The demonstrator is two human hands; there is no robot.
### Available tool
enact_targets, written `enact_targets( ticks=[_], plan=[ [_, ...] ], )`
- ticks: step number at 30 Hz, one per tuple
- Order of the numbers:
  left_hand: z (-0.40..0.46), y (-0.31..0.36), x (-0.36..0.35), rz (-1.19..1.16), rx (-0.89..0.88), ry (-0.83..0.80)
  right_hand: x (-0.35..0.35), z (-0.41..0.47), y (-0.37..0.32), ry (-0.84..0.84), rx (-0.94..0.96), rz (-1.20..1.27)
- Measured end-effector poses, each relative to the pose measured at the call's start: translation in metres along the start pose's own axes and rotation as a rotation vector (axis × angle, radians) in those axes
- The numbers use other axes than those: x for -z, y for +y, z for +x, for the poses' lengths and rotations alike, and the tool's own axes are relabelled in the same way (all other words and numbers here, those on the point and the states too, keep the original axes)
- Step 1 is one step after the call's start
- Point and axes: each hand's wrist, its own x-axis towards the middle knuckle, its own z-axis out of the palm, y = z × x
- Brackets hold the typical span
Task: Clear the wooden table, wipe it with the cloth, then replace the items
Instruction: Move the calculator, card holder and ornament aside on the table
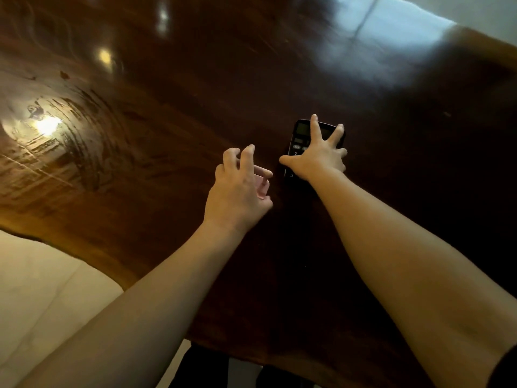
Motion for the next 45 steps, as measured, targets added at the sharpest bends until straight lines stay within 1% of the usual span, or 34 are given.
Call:
enact_targets(
  ticks=[5, 9, 14, 20, 26, 30, 33, 38, 45],
  plan=[
    [0.003, -0.020, 0.018, -0.005, 0.052, 0.043, 0.007, -0.002, -0.002, -0.009, 0.008, 0.048],
    [0.010, -0.046, 0.036, -0.023, 0.146, 0.088, 0.009, -0.014, -0.021, 0.034, 0.099, 0.058],
    [0.018, -0.089, 0.069, 0.007, 0.246, 0.204, 0.013, -0.036, -0.075, 0.049, 0.254, 0.064],
    [0.015, -0.160, 0.117, 0.004, 0.369, 0.312, 0.002, -0.063, -0.157, 0.040, 0.398, 0.049],
    [0.006, -0.246, 0.161, -0.026, 0.478, 0.406, -0.024, -0.093, -0.240, -0.014, 0.554, 0.050],
    [-0.002, -0.295, 0.182, 0.030, 0.569, 0.490, -0.050, -0.117, -0.293, -0.045, 0.647, 0.047],
    [-0.009, -0.322, 0.190, 0.035, 0.616, 0.515, -0.070, -0.136, -0.326, -0.064, 0.699, 0.057],
    [-0.016, -0.352, 0.197, 0.010, 0.626, 0.561, -0.105, -0.161, -0.360, -0.095, 0.760, 0.051],
    [-0.019, -0.369, 0.192, 0.025, 0.625, 0.580, -0.142, -0.179, -0.373, -0.138, 0.810, -0.038]
  ],
)
